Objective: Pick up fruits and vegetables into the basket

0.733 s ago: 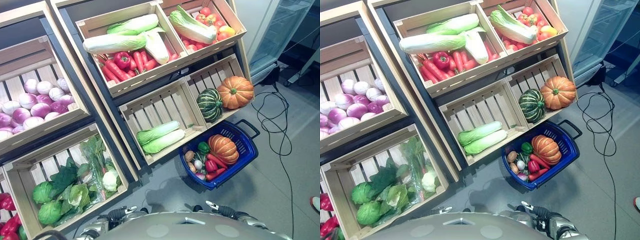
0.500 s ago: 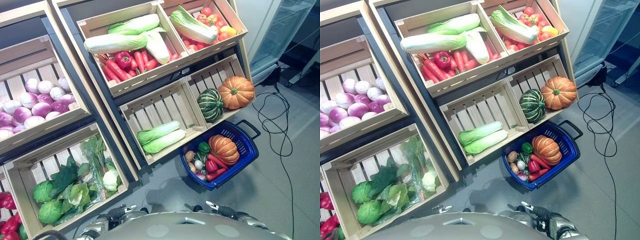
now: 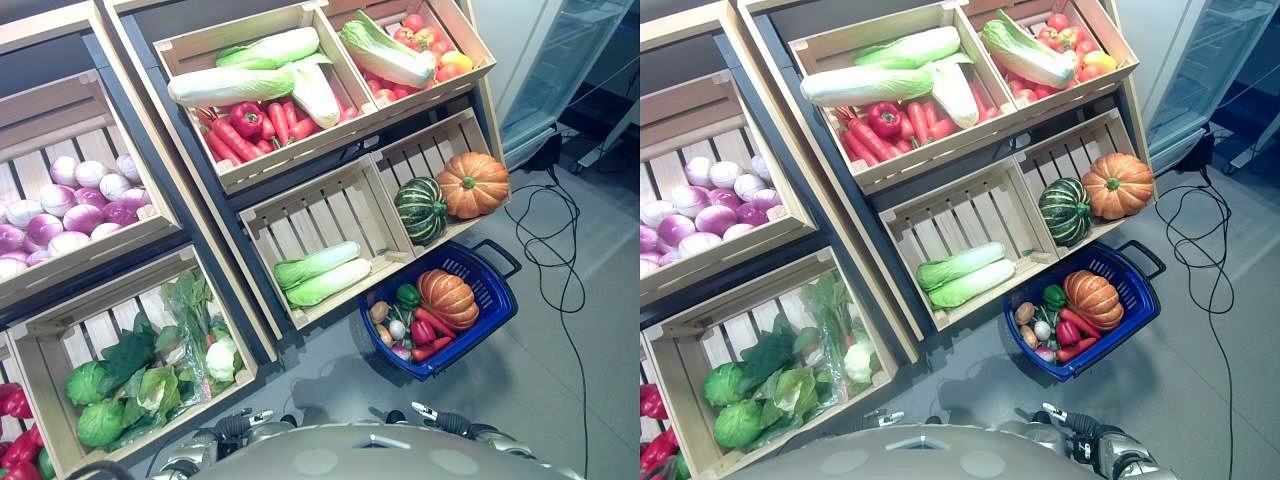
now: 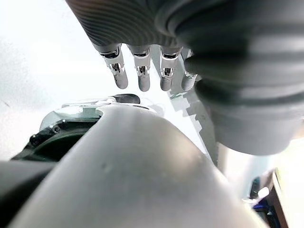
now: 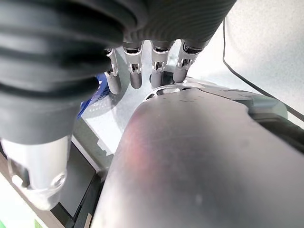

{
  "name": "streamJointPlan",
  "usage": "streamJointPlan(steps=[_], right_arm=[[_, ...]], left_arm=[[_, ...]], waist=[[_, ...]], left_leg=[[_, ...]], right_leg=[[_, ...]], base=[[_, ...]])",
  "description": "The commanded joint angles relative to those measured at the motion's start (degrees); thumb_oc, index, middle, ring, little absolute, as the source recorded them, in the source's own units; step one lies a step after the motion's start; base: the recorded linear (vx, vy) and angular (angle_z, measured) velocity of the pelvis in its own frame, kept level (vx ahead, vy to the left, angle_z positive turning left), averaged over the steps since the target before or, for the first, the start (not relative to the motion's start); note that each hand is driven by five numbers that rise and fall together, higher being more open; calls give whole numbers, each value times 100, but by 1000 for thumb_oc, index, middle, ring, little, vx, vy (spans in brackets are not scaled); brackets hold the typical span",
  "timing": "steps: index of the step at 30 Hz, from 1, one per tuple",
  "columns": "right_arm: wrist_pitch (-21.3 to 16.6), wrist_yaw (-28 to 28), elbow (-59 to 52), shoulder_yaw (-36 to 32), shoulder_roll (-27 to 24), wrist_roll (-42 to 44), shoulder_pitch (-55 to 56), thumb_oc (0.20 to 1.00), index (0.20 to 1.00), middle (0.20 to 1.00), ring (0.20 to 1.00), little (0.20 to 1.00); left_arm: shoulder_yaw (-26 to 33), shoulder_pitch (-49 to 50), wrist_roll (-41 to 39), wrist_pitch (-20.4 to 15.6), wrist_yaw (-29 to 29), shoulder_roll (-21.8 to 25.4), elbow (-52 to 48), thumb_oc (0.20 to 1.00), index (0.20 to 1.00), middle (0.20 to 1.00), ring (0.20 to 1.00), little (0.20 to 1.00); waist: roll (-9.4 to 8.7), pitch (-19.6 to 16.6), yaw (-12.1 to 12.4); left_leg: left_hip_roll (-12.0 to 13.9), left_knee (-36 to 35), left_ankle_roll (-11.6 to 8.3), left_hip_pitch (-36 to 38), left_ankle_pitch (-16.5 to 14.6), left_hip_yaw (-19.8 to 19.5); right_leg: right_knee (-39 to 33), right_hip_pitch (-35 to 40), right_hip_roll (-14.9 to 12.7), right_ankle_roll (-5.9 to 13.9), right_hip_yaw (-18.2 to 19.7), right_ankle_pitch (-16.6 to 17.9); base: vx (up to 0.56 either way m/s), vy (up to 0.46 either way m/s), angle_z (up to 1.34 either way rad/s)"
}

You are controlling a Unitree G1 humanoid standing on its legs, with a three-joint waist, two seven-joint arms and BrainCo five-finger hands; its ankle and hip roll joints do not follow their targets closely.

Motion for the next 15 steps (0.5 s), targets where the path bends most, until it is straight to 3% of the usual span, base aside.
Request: streamJointPlan(steps=[1, 4, 9, 12, 13, 15], right_arm=[[-152, -56, 456, 70, 205, -25, -379, 1000, 1000, 1000, 1000, 1000], [-488, -200, 327, 82, 120, 81, -425, 1000, 1000, 1000, 1000, 1000], [-964, -237, -289, -54, -23, 735, -433, 1000, 1000, 1000, 1000, 1000], [-1216, -511, -1793, -173, -192, 1247, -98, 1000, 1000, 1000, 1000, 1000], [-1180, -629, -2232, -186, -231, 1304, 18, 1000, 1000, 1000, 1000, 1000], [-1234, -790, -3020, -265, -295, 1346, 280, 1000, 1000, 1000, 1000, 1000]], left_arm=[[-309, -440, 703, -695, 452, -32, 35, 1000, 1000, 1000, 1000, 1000], [-388, -483, 696, -1213, 835, 89, -451, 1000, 1000, 1000, 1000, 1000], [-354, -395, 545, -1425, 863, 481, -1742, 1000, 1000, 1000, 1000, 1000], [-188, 1, 692, -1732, 1070, 1000, -3187, 1000, 1000, 1000, 1000, 1000], [-144, 104, 621, -1678, 1103, 1142, -3572, 1000, 1000, 1000, 1000, 1000], [18, 309, 719, -1920, 1208, 1326, -4121, 1000, 1000, 1000, 1000, 1000]], waist=[[-74, 304, 35], [-51, 360, 31], [-84, 450, 89], [-140, 538, 77], [-151, 552, 61], [-174, 584, 29]], left_leg=[[-53, 52, 95, -217, -261, -91], [-38, 65, 84, -251, -255, -110], [-16, 90, 93, -353, -237, -140], [14, 93, 122, -454, -213, -154], [22, 92, 124, -470, -207, -149], [28, 90, 134, -506, -201, -151]], right_leg=[[187, 176, -227, 234, -80, -414], [229, 121, -224, 234, -39, -426], [269, 23, -223, 231, -5, -418], [317, -102, -205, 233, 56, -412], [334, -131, -207, 239, 63, -411], [369, -184, -205, 242, 86, -422]], base=[[0, 0, 0], [0, 0, 0], [9, -37, 1], [25, -83, 0], [34, -47, -3], [40, -45, -1]])
